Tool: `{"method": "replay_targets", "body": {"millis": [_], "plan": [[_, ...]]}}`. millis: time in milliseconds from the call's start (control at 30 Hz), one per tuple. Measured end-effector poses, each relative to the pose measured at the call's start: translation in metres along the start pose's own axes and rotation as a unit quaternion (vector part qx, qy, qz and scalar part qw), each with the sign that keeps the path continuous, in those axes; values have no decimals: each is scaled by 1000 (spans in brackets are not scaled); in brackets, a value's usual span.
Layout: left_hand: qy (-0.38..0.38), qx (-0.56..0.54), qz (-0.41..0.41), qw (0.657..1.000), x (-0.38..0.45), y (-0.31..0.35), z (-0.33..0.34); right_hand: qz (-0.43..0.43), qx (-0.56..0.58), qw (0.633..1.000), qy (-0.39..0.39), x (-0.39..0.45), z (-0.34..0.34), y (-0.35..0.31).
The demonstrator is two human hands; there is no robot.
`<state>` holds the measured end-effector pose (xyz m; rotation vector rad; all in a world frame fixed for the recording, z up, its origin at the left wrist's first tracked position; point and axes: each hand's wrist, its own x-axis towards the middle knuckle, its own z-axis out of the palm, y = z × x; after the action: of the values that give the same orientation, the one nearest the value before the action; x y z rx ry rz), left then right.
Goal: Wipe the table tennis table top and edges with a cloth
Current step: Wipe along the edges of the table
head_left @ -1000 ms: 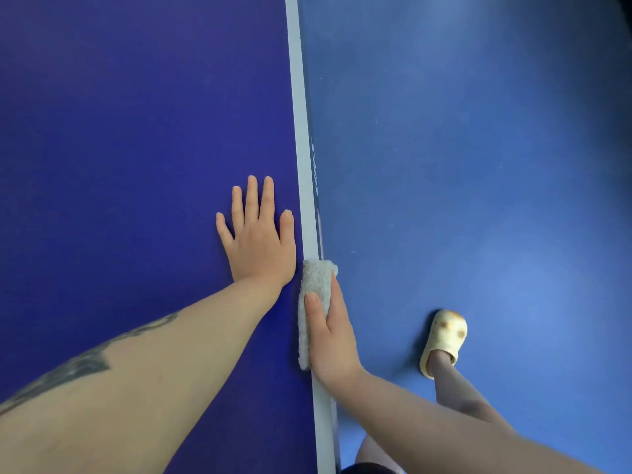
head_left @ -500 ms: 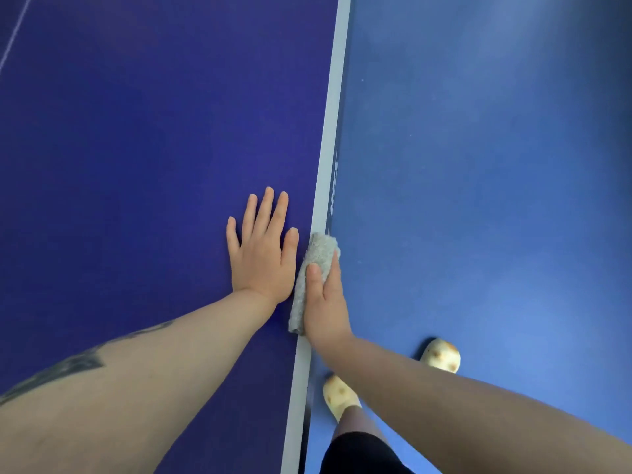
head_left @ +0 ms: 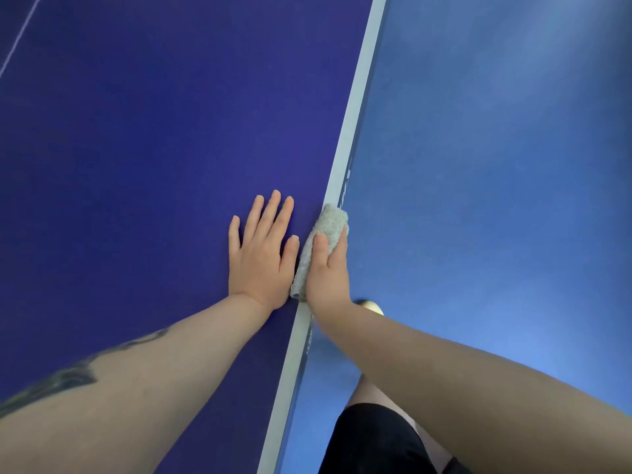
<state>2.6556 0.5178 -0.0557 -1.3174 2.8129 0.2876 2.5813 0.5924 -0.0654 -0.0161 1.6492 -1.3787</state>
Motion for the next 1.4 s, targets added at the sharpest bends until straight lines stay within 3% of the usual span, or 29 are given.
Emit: {"method": "replay_targets", "body": {"millis": [300,467,667,767,900,1133,1400], "plan": [[-12,33,-12,999,1,2,-4,71,3,997,-41,-27,-2,7],[-45,53,33,997,36,-2,-18,37,-17,999,-30,45,-8,-42],[-59,44,85,994,109,3,-15,47,-18,999,-18,-15,0,-9],[-38,65,99,992,130,10,-11,47,-37,998,-24,16,-4,-34],[-22,49,92,994,136,16,-8,10,-35,999,-7,87,-5,-71],[-17,34,99,994,134,13,-11,19,-43,999,-1,24,0,-32],[-20,45,92,995,134,15,-10,2,-34,999,-9,101,-6,-91]]}}
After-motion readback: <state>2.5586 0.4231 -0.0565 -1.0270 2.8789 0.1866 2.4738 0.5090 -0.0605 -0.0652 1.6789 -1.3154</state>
